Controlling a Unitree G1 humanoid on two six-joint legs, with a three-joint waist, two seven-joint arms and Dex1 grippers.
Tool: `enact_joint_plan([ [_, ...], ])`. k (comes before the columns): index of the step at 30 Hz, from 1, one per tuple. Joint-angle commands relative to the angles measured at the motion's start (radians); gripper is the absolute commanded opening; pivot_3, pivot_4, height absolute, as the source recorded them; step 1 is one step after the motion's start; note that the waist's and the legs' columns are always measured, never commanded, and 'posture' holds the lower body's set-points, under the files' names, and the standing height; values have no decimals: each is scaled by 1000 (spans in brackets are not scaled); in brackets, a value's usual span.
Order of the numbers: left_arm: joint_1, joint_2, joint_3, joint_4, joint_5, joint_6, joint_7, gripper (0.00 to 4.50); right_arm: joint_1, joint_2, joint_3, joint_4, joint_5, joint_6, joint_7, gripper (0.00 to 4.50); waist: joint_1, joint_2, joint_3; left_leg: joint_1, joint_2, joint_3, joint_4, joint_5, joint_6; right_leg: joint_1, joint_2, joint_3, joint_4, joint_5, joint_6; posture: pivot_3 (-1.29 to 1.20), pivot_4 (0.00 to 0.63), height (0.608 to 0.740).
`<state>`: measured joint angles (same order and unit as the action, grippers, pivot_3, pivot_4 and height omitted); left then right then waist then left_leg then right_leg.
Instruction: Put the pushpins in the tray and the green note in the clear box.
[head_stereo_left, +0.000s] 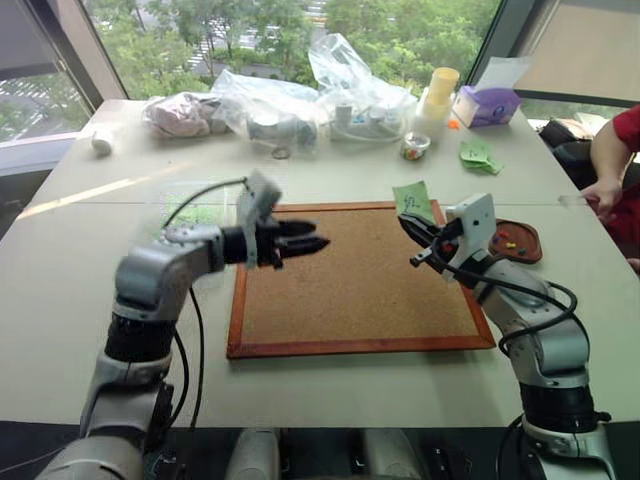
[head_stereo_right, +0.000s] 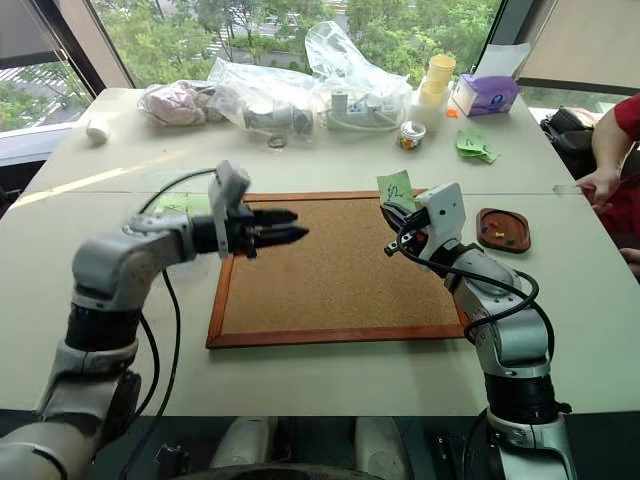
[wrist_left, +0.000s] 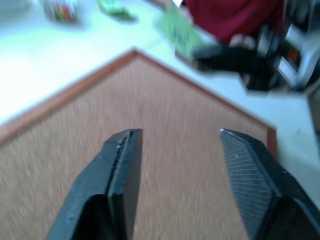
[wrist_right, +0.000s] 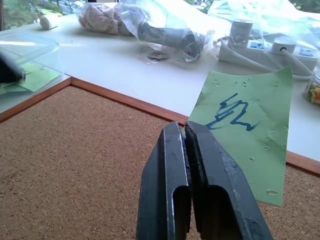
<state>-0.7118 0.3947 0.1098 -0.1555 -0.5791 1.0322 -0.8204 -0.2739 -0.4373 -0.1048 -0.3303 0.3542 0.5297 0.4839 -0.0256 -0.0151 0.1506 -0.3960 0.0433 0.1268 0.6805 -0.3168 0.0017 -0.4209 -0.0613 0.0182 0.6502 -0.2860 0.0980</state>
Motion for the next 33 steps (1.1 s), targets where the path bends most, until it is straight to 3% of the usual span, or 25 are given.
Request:
enact_joint_plan([
  [1, -96, -139, 144, 129, -125, 88, 150, 4405, -16, -18, -5, -61, 14, 1, 9, 0, 7, 0, 0, 0, -1, 0, 0, 0, 0, 0, 0, 0, 0, 0, 0, 0, 150, 738],
  [8, -218, -344, 204, 475, -162, 104, 277, 4405, -47, -21, 13, -77, 16, 8, 7, 0, 13, -4, 2, -4, -3, -1, 4, -1, 2, 0, 1, 0, -2, 2, 5, 0, 150, 738],
  [20, -380, -393, 187, 957, -126, -69, 97, 4405, -34, -74, 39, -154, 28, 40, 58, 0, 16, -4, 3, -9, -4, -2, 4, 0, 1, -6, 4, -1, -2, 2, 5, 0, 150, 738],
  [27, -462, -416, 151, 1116, -67, -156, -8, 4405, -24, -95, 53, -186, 32, 60, 71, 0, 13, -4, 3, -10, -8, -4, 4, 0, 1, -6, 4, -2, -2, 2, 5, 0, 150, 738],
  [30, -483, -425, 151, 1153, -47, -183, -31, 3502, -21, -99, 55, -193, 29, 62, 71, 0, 13, -4, 3, -10, -8, -4, 4, 0, 1, -6, 4, -2, -2, 2, 5, 0, 150, 738],
  [33, -499, -429, 160, 1172, -45, -188, -46, 1962, -14, -103, 57, -196, 24, 59, 72, 0, 13, -4, 3, -10, -8, -4, 4, 0, 1, -6, 4, -2, -2, 2, 5, 0, 150, 738],
])
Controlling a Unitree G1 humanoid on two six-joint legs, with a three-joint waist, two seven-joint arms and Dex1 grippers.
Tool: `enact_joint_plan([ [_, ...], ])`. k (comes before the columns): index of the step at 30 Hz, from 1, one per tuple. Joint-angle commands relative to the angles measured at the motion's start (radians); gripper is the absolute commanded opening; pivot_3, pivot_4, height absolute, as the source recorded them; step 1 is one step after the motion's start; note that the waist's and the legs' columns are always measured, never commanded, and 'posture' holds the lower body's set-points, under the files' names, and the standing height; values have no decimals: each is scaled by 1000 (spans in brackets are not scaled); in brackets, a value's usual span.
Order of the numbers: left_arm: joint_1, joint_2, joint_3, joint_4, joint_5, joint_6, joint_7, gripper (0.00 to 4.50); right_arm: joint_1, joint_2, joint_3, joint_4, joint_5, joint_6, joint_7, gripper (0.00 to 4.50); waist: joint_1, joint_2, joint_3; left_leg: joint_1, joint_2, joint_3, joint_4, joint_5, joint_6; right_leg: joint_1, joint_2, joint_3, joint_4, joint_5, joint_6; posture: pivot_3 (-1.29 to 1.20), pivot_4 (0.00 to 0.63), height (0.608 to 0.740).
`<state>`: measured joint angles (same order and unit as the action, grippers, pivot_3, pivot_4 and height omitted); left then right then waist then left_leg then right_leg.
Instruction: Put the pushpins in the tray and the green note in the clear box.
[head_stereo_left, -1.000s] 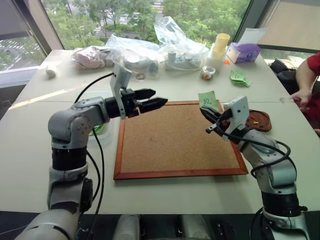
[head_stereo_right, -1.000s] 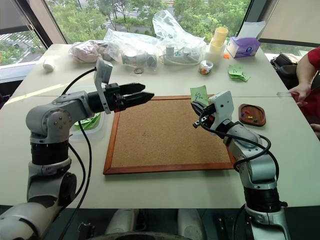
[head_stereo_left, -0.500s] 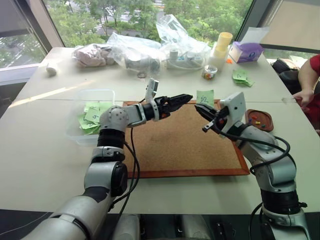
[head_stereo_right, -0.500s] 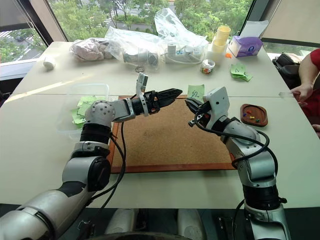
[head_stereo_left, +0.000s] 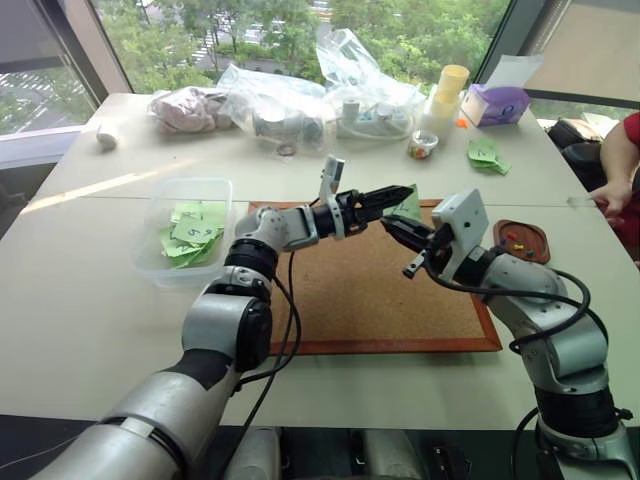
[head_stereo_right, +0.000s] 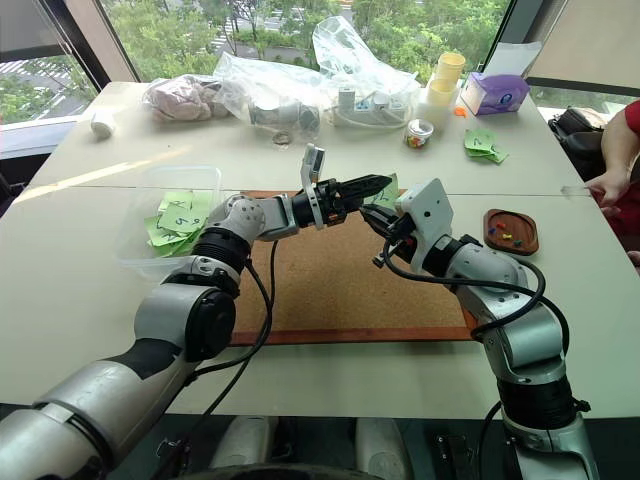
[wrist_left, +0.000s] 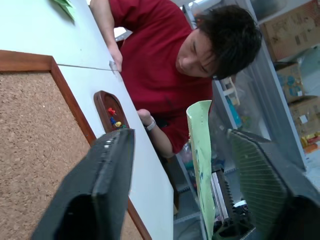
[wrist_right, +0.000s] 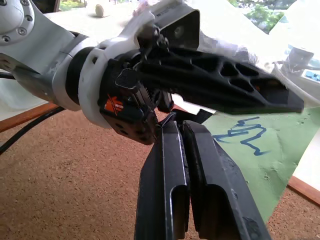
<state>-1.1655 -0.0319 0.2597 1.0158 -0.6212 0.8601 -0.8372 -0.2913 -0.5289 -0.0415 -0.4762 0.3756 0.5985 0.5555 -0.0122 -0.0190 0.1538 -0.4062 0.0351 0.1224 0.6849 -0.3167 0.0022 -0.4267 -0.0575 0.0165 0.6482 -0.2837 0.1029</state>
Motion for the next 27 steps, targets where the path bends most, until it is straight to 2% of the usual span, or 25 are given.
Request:
enact_joint_plan([
  [1, -47, -3, 11, 6, 1, -18, -34, 1477, 5, -12, -6, -51, 2, -11, 0, 0, 0, 0, 0, 0, 0, 0, 0, 0, 0, 0, 0, 0, 0, 0, 0, 0, 150, 738],
  [4, -50, -2, 8, 18, 10, -25, -45, 52, 8, -12, -6, -50, 0, -13, 0, 0, 0, 0, 0, 0, 0, -1, 0, 0, 0, 0, 0, 0, 0, 0, 0, 0, 150, 738],
  [10, -29, 5, -50, 26, 106, -151, -45, 52, 7, -14, -10, -47, -15, -29, -4, 0, 0, 0, 0, 0, 0, -1, 0, 0, 0, 0, 0, 0, 0, 0, 0, 0, 150, 738],
  [23, -21, 11, -39, 60, 157, -185, -46, 52, -2, 20, -26, -55, 2, -27, -50, 0, 1, 0, 0, 0, 0, -1, 1, 0, 0, 0, 0, 0, 1, 0, 0, 0, 150, 738],
  [24, -21, 12, -39, 54, 158, -188, -45, 52, -1, 28, -38, -55, 12, -21, -60, 0, 1, 0, 0, 0, 0, -1, 1, 0, 0, 0, 0, 0, 1, 0, 0, 0, 150, 738],
  [27, 21, 33, -161, -107, 261, -324, -77, 52, -14, 80, -176, -13, 71, 23, -163, 0, 1, 0, 0, 0, 0, -1, 1, 0, 0, 0, 0, 0, 2, 0, 0, 0, 150, 738],
])
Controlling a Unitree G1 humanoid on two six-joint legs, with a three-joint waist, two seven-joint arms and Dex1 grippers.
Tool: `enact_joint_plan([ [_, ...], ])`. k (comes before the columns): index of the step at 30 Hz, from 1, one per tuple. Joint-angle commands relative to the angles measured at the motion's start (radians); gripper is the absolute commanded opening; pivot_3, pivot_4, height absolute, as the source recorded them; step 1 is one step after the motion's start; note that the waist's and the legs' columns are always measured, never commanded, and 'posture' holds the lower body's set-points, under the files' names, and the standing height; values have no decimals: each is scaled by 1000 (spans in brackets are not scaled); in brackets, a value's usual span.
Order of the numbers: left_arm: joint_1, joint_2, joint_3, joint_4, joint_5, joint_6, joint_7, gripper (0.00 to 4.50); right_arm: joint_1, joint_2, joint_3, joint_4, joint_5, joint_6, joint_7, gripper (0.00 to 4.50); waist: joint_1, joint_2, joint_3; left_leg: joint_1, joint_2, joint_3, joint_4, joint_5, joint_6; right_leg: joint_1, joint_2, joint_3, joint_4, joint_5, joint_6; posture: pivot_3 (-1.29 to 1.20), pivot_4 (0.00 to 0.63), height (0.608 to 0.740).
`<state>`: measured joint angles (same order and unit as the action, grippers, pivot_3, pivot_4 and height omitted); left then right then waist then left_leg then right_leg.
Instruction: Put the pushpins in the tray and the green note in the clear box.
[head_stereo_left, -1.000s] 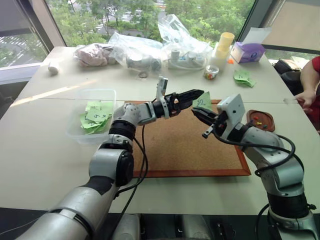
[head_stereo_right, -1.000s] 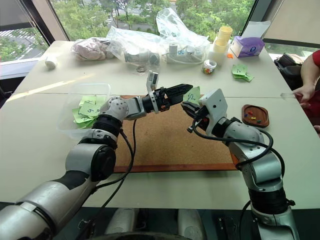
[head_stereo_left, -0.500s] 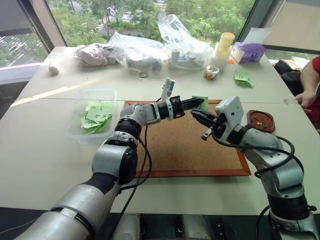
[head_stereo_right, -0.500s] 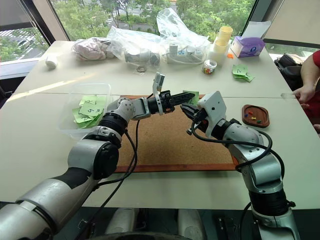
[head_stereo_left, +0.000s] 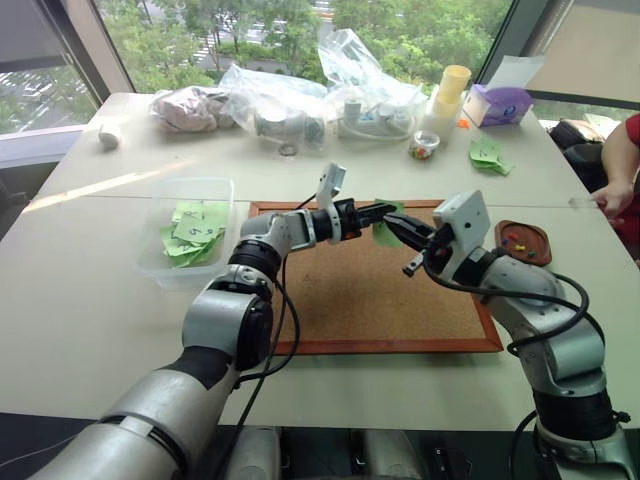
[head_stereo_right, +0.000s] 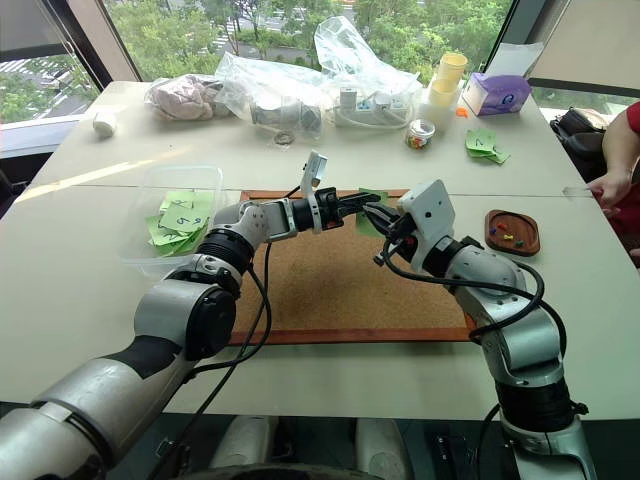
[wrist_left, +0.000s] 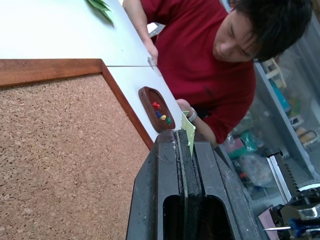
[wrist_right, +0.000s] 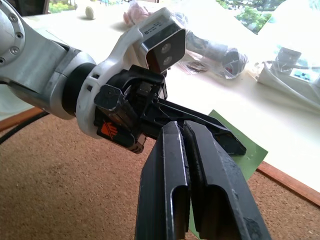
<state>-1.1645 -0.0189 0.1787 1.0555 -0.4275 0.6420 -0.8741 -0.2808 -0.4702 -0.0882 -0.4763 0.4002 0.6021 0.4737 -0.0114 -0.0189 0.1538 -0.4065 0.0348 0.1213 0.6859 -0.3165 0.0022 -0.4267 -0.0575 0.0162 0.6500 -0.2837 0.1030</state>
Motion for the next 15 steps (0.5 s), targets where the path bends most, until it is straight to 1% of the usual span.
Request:
enact_joint_plan([
  [1, 46, 36, -133, -242, 104, -141, -55, 52, -33, 21, -181, 23, 31, 22, -125, 0, 0, 0, 0, 0, 0, 0, 0, 0, 0, 0, 0, 0, 0, 0, 0, 0, 150, 738],
  [3, 119, 97, -253, -500, 176, -201, -95, 52, -49, -3, -274, 113, -18, 43, -220, 0, 0, 0, 0, 0, 0, 0, 0, 0, 0, 0, -1, 0, 1, 0, 0, 0, 150, 738],
  [4, 149, 125, -299, -593, 204, -221, -106, 52, -53, -11, -297, 145, -34, 53, -249, 0, 0, 0, 0, 0, 1, 1, 0, 0, 0, 0, -1, 0, 1, 0, 0, 0, 150, 738],
  [6, 194, 169, -360, -728, 236, -232, -116, 52, -47, -37, -308, 203, -62, 70, -268, 0, 2, 1, -1, 0, 3, 1, 0, 0, -1, 0, -2, 0, 1, 0, 0, 0, 150, 738],
  [8, 221, 193, -382, -826, 225, -198, -120, 52, -38, -68, -298, 291, -126, 59, -299, 0, 1, 3, -2, 1, 3, 2, 0, 0, -1, 0, -1, 1, 1, 0, 0, 0, 150, 738],
  [11, 249, 196, -385, -902, 202, -143, -91, 52, -48, -82, -298, 431, -170, 20, -322, 0, 0, 3, -2, 1, 1, 3, 0, 1, 1, 0, -2, 1, 1, 0, 0, 0, 150, 738],
  [15, 295, 172, -369, -918, 173, -75, -35, 52, -96, -77, -306, 609, -186, -67, -325, 0, -7, 5, -3, 2, 0, 3, 0, 2, 2, 0, -1, 3, 2, 0, 1, 0, 150, 738],
])
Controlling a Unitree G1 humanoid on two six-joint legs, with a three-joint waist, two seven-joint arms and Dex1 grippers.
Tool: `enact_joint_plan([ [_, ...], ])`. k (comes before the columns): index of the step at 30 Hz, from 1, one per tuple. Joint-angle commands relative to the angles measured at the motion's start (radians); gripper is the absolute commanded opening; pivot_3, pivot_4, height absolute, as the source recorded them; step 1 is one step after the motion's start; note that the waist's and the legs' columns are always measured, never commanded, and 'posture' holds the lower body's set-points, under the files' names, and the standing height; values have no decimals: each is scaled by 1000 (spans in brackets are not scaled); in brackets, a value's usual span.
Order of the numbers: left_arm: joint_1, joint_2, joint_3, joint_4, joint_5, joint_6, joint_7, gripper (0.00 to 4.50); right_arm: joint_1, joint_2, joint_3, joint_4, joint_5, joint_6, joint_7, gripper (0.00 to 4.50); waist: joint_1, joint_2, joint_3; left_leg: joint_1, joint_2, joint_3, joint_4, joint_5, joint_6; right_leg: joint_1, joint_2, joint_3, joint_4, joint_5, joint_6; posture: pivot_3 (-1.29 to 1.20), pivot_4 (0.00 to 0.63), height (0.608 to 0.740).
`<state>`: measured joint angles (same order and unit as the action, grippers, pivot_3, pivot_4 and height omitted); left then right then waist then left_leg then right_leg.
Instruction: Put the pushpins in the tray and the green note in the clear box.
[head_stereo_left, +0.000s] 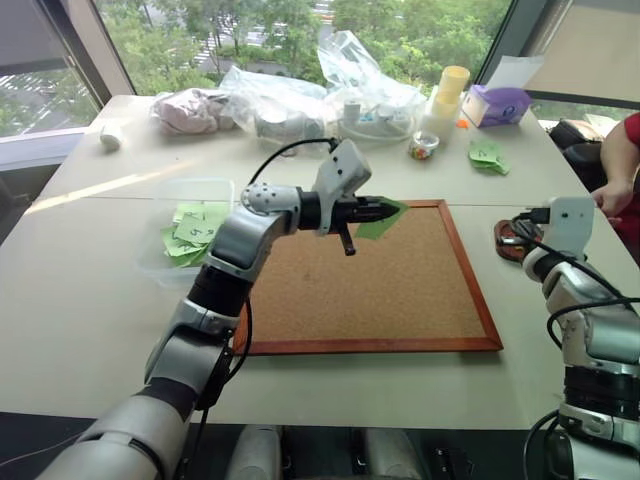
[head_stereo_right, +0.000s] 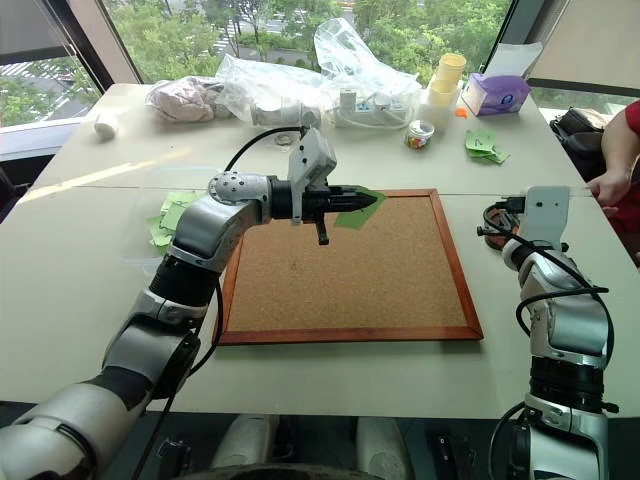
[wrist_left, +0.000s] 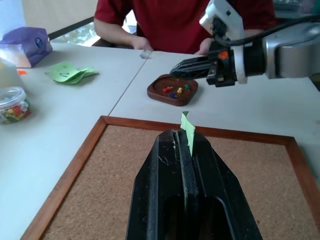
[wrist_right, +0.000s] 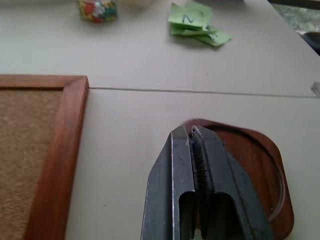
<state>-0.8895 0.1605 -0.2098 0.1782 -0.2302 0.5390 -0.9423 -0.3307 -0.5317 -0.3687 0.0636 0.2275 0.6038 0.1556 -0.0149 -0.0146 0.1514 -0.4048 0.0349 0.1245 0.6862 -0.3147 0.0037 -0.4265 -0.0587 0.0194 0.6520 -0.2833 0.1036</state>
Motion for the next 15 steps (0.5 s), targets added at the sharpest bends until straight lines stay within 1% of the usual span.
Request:
enact_joint_plan([
  [1, 28, -8, 19, -47, -26, 34, 41, 52, -55, -16, -26, 95, -13, -77, -5, 0, -6, 1, 0, 1, 0, 1, 0, 0, 0, 0, 0, 1, 0, 0, 0, 0, 150, 738],
  [5, 49, -6, 23, -81, -42, 64, 68, 52, -77, -20, -30, 153, -13, -99, -9, 0, -4, 2, 0, 1, 1, 1, -1, 1, -1, 0, 1, 1, 1, 0, 0, 0, 150, 738],
  [8, 63, 2, 23, -103, -51, 79, 82, 0, -85, -23, -33, 175, -10, -107, -8, 910, -2, 2, 0, 1, 3, 1, 0, 1, -1, 0, 1, 2, 1, 0, 0, 0, 150, 738],
  [11, 72, 8, 22, -115, -60, 90, 94, 0, -87, -23, -34, 179, -10, -111, -9, 2495, 0, 2, 0, 1, 3, 1, 0, 1, -1, 0, 1, 2, 1, 0, 0, 0, 150, 738],
  [12, 75, 11, 22, -119, -63, 92, 97, 0, -87, -21, -37, 177, -11, -114, -14, 3114, 0, 2, 0, 1, 3, 1, 0, 1, -1, 0, 1, 2, 1, 0, 0, 0, 150, 738],
  [14, 79, 14, 22, -122, -69, 95, 102, 0, -86, -18, -42, 173, -10, -118, -23, 4174, -1, 2, 0, 1, 3, 1, 0, 1, -1, 0, 1, 2, 1, 0, 0, 0, 150, 738],
  [15, 81, 15, 22, -126, -72, 96, 103, 0, -85, -17, -45, 170, -9, -120, -26, 4417, -1, 2, 0, 1, 3, 1, 0, 1, -1, 0, 1, 2, 1, 0, 0, 0, 150, 738],
])
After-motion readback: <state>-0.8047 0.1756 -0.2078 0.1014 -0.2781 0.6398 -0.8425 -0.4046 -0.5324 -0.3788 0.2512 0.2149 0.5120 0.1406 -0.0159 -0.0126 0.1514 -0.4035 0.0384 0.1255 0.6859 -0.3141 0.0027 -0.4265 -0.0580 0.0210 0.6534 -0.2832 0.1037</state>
